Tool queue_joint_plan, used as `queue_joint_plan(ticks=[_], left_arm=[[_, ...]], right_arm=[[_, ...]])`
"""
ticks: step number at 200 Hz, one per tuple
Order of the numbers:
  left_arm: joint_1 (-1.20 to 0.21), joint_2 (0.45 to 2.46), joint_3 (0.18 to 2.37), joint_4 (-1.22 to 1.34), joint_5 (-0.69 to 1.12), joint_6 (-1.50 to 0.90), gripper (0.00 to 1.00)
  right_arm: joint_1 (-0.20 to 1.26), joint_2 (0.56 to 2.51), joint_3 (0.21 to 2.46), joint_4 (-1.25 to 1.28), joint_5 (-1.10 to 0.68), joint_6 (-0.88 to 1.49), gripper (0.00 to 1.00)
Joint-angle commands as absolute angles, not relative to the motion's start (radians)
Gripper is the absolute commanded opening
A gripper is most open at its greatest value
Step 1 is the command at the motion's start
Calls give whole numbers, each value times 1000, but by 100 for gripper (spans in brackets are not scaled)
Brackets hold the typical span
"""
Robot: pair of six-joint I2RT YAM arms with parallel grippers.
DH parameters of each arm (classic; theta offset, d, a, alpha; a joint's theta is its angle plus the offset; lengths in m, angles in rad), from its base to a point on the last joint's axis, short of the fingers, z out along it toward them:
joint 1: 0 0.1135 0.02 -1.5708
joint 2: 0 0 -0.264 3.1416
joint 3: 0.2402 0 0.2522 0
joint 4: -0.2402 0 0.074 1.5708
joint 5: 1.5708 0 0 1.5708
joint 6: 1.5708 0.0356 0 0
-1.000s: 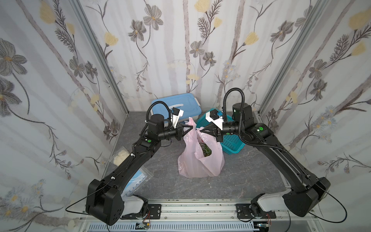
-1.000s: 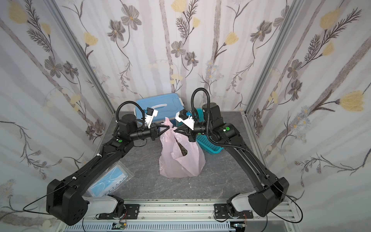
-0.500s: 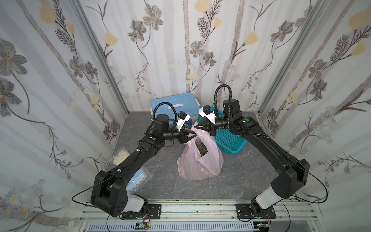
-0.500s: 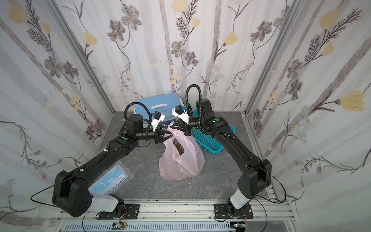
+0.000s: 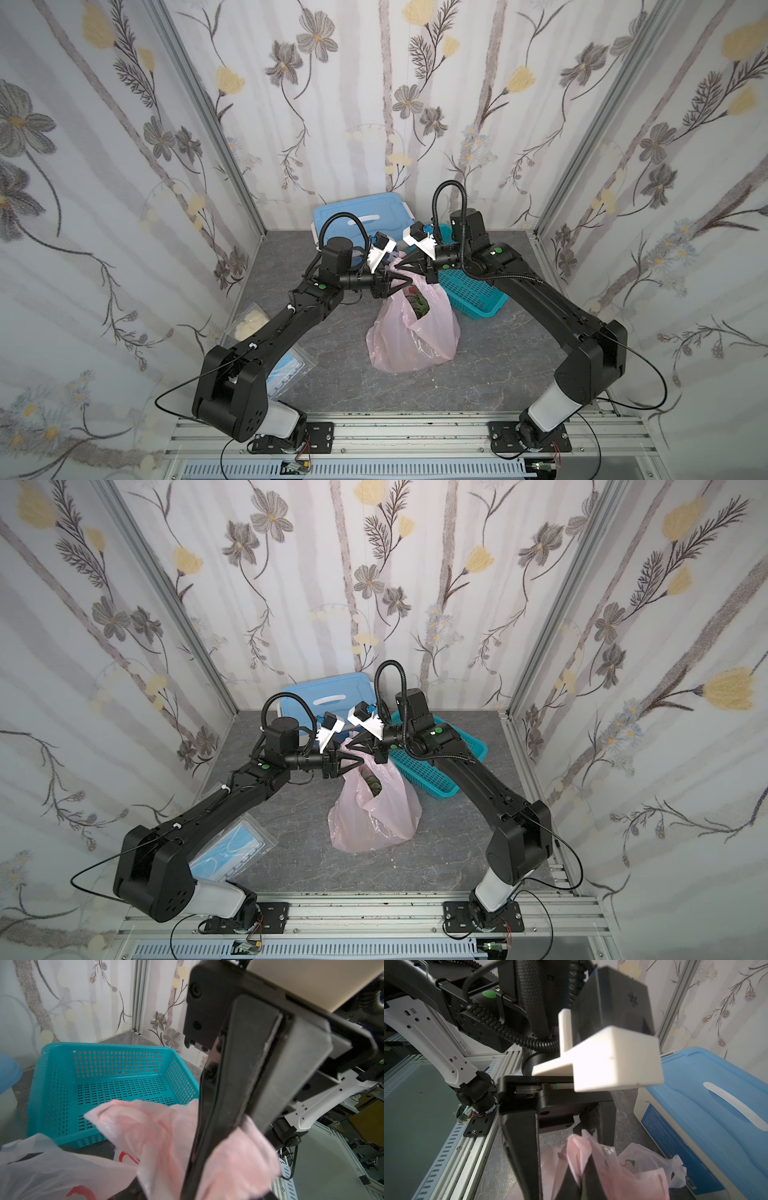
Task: Place the pineapple into a plastic bag & tie a knot
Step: Cross the plastic bag at the center of the board.
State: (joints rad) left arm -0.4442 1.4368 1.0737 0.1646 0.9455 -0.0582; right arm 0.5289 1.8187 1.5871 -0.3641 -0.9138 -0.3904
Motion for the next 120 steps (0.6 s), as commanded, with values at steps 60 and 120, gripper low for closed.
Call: queue_joint_plan(ticks=[60,120], left_arm=[[-448,1479,1069,328,890,-63,2],[-469,1491,1126,156,843,219,0]], right_arm=[[529,1844,1609,-281,-947,-289,35],[502,1675,1600,-301,-755,-34,68]])
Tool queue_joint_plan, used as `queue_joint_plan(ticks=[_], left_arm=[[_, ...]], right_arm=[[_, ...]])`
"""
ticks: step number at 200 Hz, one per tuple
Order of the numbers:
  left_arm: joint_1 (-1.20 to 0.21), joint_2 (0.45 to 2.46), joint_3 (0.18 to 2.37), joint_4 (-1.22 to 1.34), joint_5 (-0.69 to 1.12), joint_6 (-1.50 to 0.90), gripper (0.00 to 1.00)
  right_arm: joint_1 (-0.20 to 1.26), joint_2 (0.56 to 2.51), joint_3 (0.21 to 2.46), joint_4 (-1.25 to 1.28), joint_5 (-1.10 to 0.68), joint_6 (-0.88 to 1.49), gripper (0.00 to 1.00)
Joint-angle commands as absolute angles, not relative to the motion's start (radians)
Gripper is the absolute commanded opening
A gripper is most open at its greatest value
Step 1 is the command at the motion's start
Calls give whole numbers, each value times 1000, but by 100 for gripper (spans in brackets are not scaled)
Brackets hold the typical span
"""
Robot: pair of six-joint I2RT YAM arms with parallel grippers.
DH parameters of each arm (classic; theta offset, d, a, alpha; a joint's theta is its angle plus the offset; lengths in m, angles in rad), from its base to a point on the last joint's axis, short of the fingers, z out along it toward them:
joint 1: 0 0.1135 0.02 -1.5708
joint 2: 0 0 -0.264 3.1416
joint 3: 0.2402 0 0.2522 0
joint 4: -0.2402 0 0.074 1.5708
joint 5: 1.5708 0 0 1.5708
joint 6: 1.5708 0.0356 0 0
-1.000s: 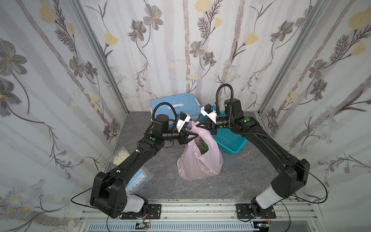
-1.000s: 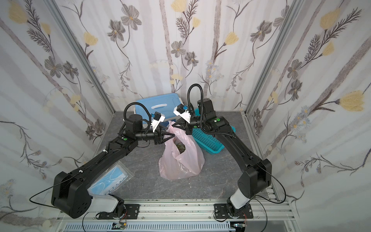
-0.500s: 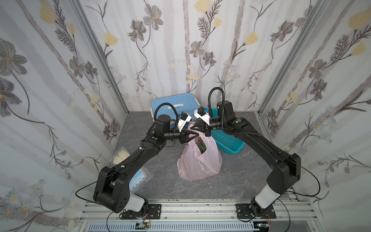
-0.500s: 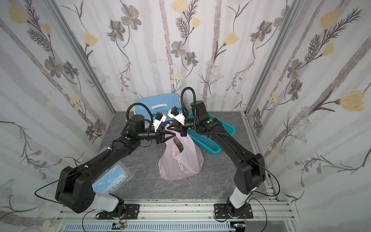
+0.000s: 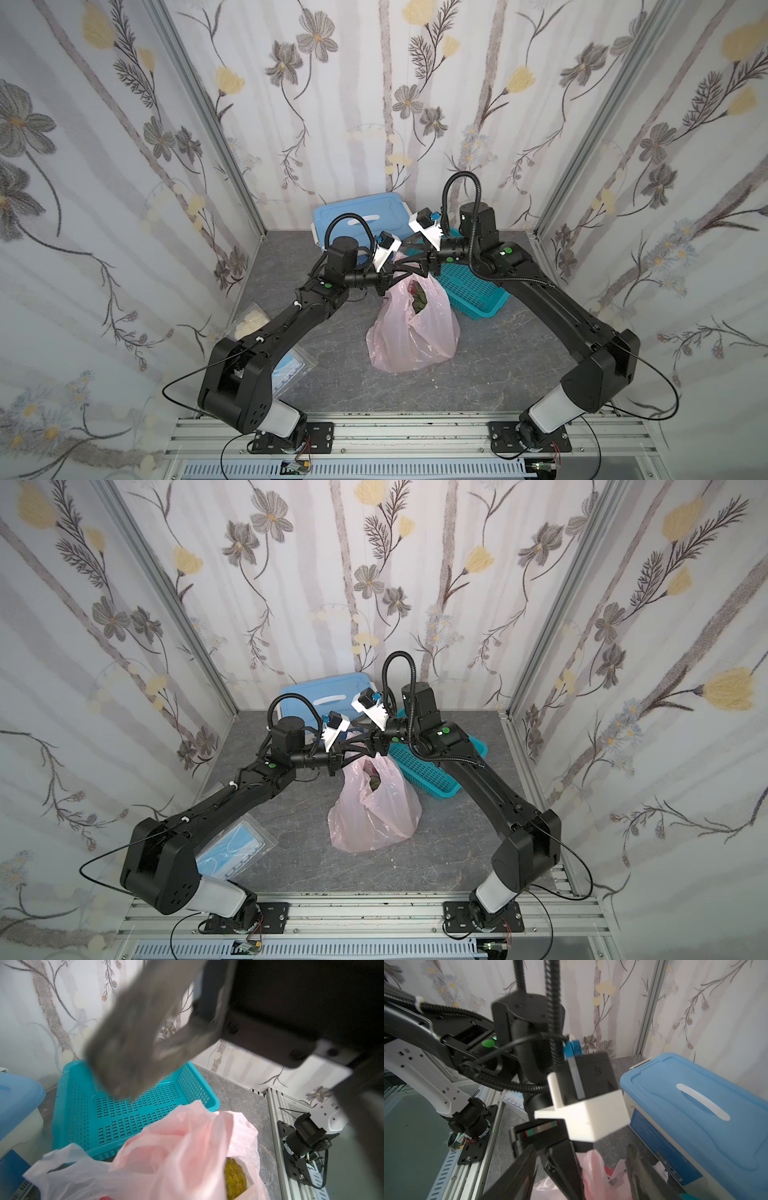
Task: Place the pineapple into a plastic bag & tie a knot
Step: Cross the plastic bag at the center of the board.
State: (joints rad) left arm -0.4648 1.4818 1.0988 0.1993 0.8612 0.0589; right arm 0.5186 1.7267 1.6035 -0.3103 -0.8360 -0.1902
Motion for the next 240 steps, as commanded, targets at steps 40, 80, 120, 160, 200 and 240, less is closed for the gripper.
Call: queue_joint_plan(ticks=[40,80,120,160,200,240], left_arm=[[-484,1510,1166,21,841,431,0],[-518,1516,1189,-84,820,590,0],[-535,1514,1195,-83,808,639,0],[-537,1509,1191,-44,802,626,0],[-536,1514,1166,76,788,539,0],[-535,1523,1156,151,788,466,0]], right_arm=[[443,1612,1581,-444,-465,391,53],[458,1676,1687,-603,-547,439,45],[494,1823,1890,-793,-595,365,47],[501,1884,1926,-896,-608,303,52],[517,1819,1746,-842,-609,267,60],[520,1732,1567,-752,-625,246,66]])
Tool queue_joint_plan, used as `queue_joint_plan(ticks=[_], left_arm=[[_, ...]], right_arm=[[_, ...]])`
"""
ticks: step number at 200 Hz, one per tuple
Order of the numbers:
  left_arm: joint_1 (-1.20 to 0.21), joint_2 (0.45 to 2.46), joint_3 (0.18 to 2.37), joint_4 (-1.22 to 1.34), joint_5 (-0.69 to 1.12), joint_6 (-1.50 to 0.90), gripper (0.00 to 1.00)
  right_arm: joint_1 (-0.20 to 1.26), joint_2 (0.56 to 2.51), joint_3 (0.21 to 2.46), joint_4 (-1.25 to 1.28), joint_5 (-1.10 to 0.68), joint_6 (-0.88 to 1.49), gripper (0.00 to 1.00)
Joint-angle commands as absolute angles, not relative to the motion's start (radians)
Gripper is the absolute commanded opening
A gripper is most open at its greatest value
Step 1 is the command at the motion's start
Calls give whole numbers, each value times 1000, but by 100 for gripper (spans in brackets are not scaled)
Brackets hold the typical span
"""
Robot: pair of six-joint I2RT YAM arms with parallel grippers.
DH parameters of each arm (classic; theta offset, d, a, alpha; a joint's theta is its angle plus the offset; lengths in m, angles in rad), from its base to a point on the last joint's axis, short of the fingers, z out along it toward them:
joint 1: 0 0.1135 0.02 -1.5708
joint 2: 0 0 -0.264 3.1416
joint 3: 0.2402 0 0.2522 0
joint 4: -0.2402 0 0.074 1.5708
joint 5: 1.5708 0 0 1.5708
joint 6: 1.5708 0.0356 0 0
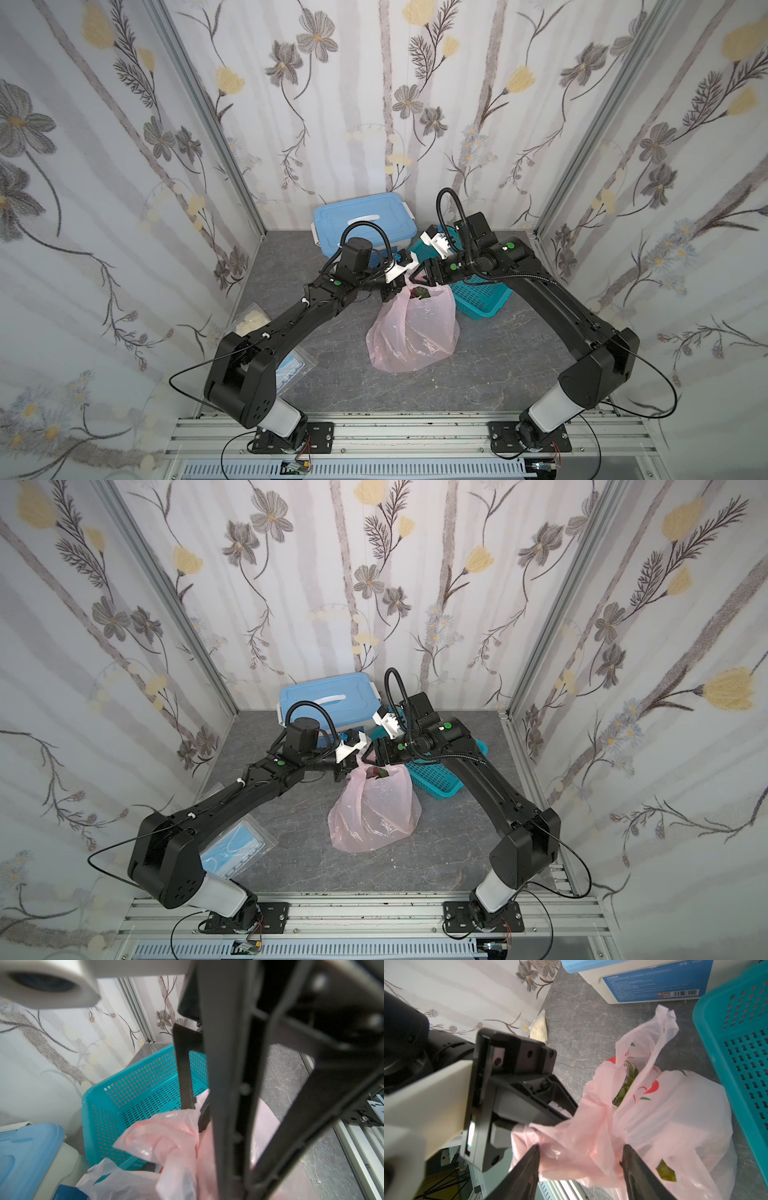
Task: Place the pineapple into a plastic bag & tie a knot
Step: Cross the plastic bag at the center of the board.
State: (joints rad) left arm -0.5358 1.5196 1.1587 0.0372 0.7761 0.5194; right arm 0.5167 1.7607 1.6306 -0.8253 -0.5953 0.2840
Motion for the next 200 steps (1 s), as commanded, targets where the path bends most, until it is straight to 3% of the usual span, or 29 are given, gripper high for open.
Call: queue_joint_plan(ticks=[1,81,124,200], left_arm=[[-535,1523,1156,152,789,465,0],[-538,1517,1160,84,807,515,0],[-543,1521,1174,55,811,552,0],[-551,1517,1178,45,802,560,0]], right_arm=[[520,1730,1564,-750,-623,246,66],[419,1604,1563,-726,-644,201,75],[425,1753,1708,-697,-735,386,63],[465,1832,1726,-733,-690,457,58]])
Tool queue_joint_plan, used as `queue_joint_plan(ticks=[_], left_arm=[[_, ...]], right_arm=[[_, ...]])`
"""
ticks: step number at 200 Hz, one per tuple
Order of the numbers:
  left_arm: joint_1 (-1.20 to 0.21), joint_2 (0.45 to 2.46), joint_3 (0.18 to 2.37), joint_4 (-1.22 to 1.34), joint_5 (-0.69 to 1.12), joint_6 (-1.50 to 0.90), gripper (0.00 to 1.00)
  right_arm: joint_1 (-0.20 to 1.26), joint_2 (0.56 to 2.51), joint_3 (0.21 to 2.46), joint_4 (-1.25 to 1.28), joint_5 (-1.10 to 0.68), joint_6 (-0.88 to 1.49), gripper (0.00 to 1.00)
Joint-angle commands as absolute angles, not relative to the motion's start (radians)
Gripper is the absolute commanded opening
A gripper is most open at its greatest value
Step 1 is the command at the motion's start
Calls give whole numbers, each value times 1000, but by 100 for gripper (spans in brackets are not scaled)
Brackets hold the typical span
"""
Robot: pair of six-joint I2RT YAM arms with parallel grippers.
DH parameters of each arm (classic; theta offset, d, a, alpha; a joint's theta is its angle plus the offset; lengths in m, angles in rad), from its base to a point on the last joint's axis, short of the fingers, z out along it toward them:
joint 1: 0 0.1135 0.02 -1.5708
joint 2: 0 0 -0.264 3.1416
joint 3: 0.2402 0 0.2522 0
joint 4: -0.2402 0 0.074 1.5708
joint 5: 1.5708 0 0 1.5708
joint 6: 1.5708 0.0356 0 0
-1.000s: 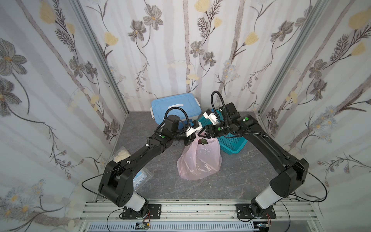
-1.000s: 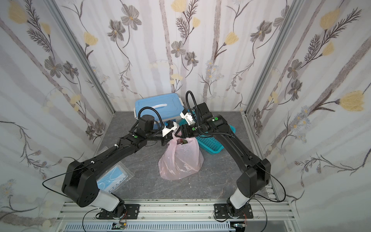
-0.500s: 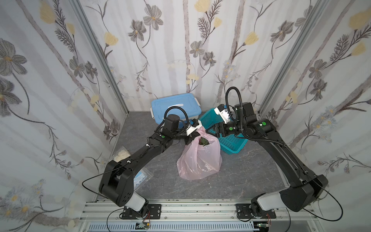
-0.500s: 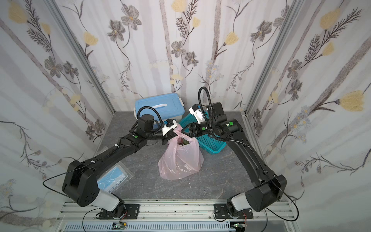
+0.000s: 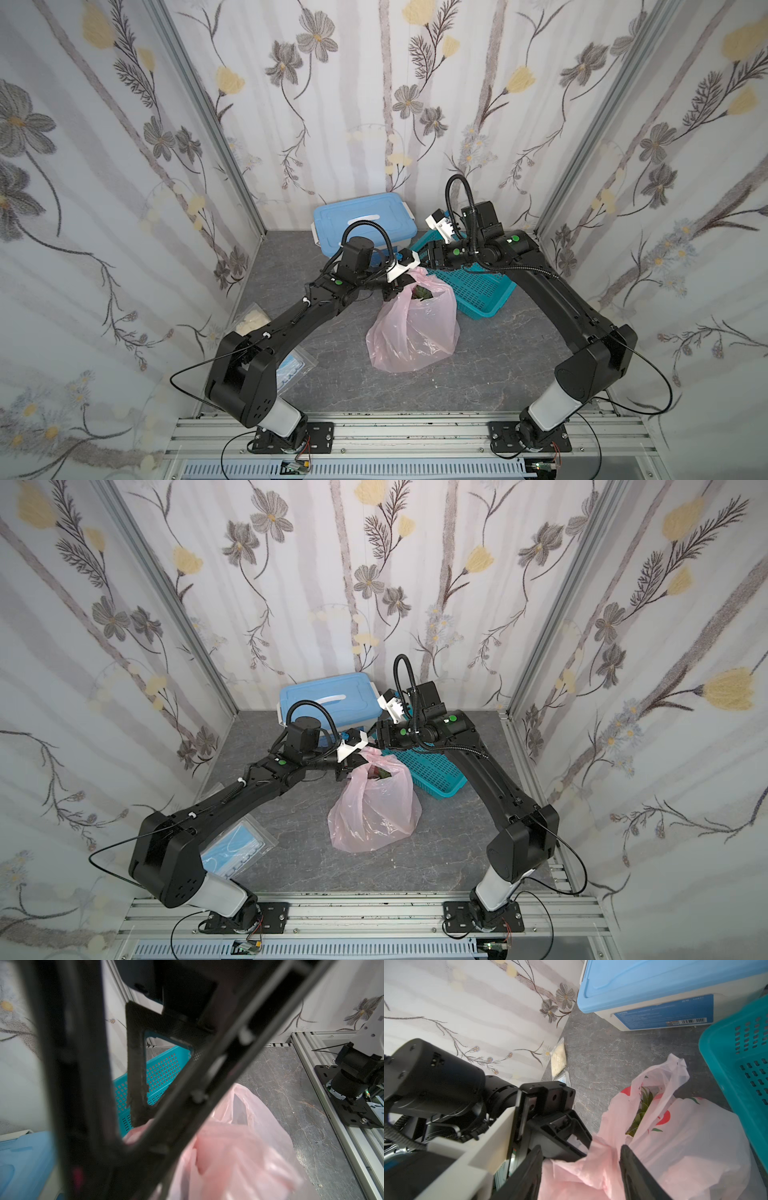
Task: Place the pineapple into a plastic bag & tie a knot
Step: Cross the plastic bag at the center of the board.
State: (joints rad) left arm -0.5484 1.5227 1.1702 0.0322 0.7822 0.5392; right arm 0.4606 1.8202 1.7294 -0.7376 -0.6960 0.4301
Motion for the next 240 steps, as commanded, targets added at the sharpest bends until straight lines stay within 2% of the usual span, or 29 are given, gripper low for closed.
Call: queue_joint_plan(ticks=[1,20,36,57,76,120,165,182,197,208,223,240], left_arm=[[-551,1518,1178,45,801,560,0],[-552,1517,1180,47,797,560,0],[-553,1520,1180,55,795,560,0],[-554,1522,1181,63,793,557,0],[-554,1528,1183,67,792,555,0],[-554,1530,1186,63,776,553,0],[-556,1514,1160,62,740,550,0],[-556,1505,1150,71,713,537,19],[-556,1492,1134,88,673,524,43],[-555,1475,1120,91,646,523,55],[-554,1447,1101,80,610,523,63],[-555,1404,1080,53,570,522,65]], right_arm=[[466,1833,1725,-733,-688,456,58],[464,1838,1718,-735,-658,465,59],[460,1840,1715,-742,-614,475,64],[461,1848,1715,-749,-606,480,62],[469,1856,1715,-745,-649,479,50],[471,1845,1690,-667,-743,498,1],[471,1846,1694,-623,-770,509,0],[471,1845,1690,-621,-765,508,0],[471,1844,1685,-616,-763,506,0],[471,1845,1681,-614,-768,506,0],[471,1850,1683,-615,-777,506,0],[471,1855,1683,-613,-782,505,0]])
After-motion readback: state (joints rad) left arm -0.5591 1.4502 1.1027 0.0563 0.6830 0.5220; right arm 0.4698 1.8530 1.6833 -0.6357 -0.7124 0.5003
